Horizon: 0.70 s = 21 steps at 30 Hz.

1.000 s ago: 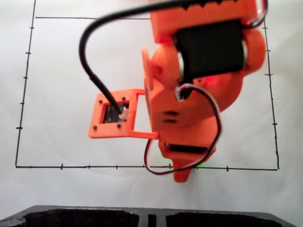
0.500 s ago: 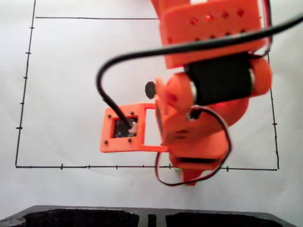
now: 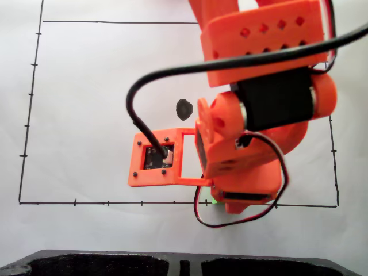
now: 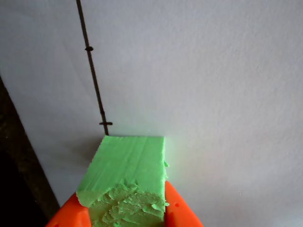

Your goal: Grasp the colored block, Place it on the black dot, and then return the arm to the default position.

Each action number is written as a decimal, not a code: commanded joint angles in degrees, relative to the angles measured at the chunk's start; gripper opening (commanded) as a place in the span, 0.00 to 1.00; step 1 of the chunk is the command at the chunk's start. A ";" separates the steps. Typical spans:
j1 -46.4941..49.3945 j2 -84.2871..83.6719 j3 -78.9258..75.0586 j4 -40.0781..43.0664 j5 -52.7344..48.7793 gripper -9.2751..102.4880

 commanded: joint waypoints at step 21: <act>2.02 25.75 17.05 3.08 -9.40 0.17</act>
